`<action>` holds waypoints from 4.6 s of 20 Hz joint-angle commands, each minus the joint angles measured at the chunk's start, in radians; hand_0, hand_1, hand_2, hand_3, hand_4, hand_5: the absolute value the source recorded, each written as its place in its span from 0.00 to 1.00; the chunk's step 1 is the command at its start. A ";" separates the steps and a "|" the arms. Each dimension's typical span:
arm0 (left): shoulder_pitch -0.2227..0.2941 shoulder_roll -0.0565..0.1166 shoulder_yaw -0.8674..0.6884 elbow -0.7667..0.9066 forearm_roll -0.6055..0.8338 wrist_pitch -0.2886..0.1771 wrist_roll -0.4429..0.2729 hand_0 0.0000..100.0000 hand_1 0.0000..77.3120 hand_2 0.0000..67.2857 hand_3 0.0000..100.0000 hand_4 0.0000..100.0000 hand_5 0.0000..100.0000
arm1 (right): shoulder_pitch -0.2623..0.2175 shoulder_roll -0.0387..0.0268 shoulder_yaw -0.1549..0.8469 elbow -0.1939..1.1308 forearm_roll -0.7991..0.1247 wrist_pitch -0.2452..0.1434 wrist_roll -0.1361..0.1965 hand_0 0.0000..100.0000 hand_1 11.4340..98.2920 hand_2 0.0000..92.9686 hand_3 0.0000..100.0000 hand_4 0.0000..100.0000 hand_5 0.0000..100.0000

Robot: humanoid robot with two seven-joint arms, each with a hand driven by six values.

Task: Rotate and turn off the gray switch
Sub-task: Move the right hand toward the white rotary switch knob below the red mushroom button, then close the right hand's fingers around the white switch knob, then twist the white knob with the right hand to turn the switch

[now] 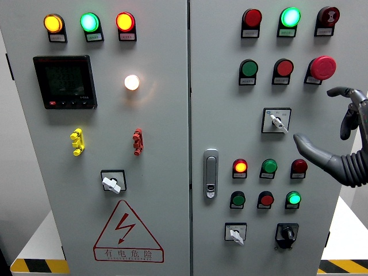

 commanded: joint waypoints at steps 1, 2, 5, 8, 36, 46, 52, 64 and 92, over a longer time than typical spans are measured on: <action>0.000 -0.001 0.000 0.000 0.000 0.000 0.000 0.00 0.00 0.20 0.18 0.10 0.12 | 0.013 0.0000 0.000 -0.021 0.005 0.000 -0.027 0.00 0.33 0.48 0.89 0.73 0.95; 0.000 -0.001 0.000 0.000 0.000 0.000 0.000 0.00 0.00 0.20 0.18 0.10 0.12 | 0.016 0.0000 -0.002 -0.028 0.007 0.000 -0.033 0.00 0.33 0.50 0.89 0.73 0.95; 0.000 -0.001 0.000 0.000 0.000 0.000 0.000 0.00 0.00 0.20 0.18 0.10 0.12 | 0.027 0.0000 -0.006 -0.048 0.008 0.000 -0.047 0.00 0.32 0.55 0.89 0.73 0.94; 0.000 -0.001 0.000 0.000 0.000 0.000 0.000 0.00 0.00 0.20 0.18 0.10 0.12 | 0.044 0.0000 -0.009 -0.070 0.010 -0.002 -0.065 0.00 0.31 0.59 0.89 0.73 0.94; 0.000 -0.001 0.000 0.000 0.000 0.000 0.000 0.00 0.00 0.20 0.18 0.10 0.12 | 0.099 -0.0015 -0.106 -0.197 0.012 -0.015 -0.159 0.00 0.25 0.64 0.90 0.73 0.94; 0.000 -0.001 0.000 0.000 0.001 0.000 0.000 0.00 0.00 0.20 0.18 0.10 0.12 | 0.119 -0.0015 -0.112 -0.231 0.012 -0.026 -0.159 0.00 0.24 0.65 0.91 0.74 0.95; 0.000 -0.001 0.000 0.000 0.000 0.000 0.000 0.00 0.00 0.20 0.18 0.10 0.12 | 0.122 -0.0015 -0.117 -0.254 0.012 -0.048 -0.159 0.00 0.23 0.65 0.91 0.74 0.95; 0.000 -0.001 0.000 0.000 0.000 0.000 0.000 0.00 0.00 0.20 0.18 0.10 0.12 | 0.137 0.0000 -0.121 -0.289 0.012 -0.061 -0.159 0.00 0.23 0.65 0.92 0.75 0.96; 0.000 -0.001 0.000 0.000 0.000 0.000 0.000 0.00 0.00 0.20 0.18 0.10 0.12 | 0.148 0.0000 -0.143 -0.324 0.010 -0.086 -0.185 0.06 0.21 0.73 0.97 0.78 1.00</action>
